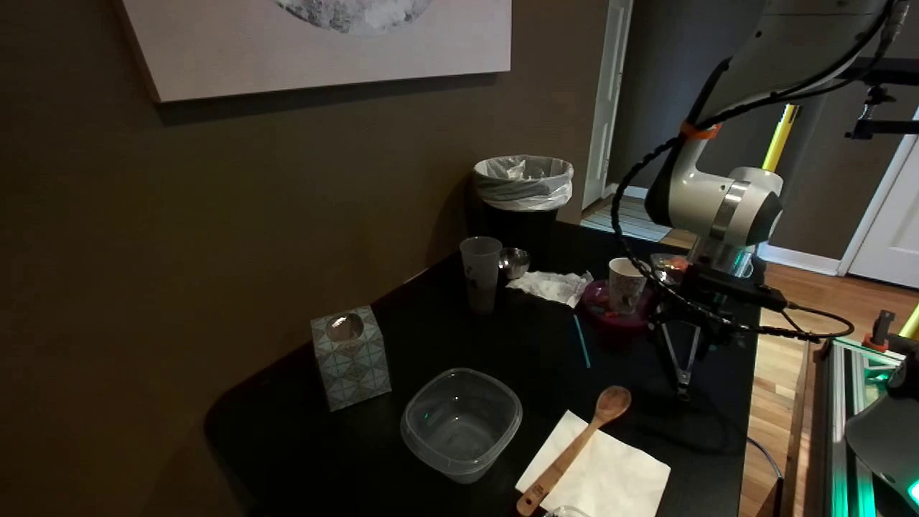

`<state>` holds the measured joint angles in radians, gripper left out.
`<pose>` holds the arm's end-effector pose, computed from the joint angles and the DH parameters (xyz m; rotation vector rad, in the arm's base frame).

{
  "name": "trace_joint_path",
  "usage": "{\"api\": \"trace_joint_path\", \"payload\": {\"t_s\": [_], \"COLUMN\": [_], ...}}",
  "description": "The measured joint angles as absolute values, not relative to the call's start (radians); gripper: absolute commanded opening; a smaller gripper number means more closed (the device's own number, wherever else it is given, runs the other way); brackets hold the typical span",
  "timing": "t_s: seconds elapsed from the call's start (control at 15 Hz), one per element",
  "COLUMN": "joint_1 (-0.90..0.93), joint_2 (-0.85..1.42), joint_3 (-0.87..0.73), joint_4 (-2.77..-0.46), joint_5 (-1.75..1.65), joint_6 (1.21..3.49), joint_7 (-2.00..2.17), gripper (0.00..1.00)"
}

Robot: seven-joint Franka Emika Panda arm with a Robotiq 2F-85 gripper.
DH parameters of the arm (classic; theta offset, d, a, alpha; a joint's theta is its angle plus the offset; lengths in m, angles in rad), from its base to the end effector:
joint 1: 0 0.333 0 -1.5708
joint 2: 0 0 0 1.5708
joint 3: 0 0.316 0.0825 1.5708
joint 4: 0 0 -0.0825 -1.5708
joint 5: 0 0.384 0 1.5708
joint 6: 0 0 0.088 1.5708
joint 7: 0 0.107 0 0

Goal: Put the tongs on the transparent bowl

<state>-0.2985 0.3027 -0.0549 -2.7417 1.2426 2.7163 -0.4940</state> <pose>0.2846 -0.1445 0.1046 -2.3735 1.4227 0.1629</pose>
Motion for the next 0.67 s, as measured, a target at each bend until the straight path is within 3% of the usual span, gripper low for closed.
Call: {"api": "trace_joint_path", "payload": {"t_s": [0.67], "joint_1": [-0.299], "joint_2": [0.323], "joint_3": [-0.023], "joint_4": [-2.737], "joint_5": [1.391], "joint_6": [2.897], "joint_7": [-0.546], "gripper": [1.00]}}
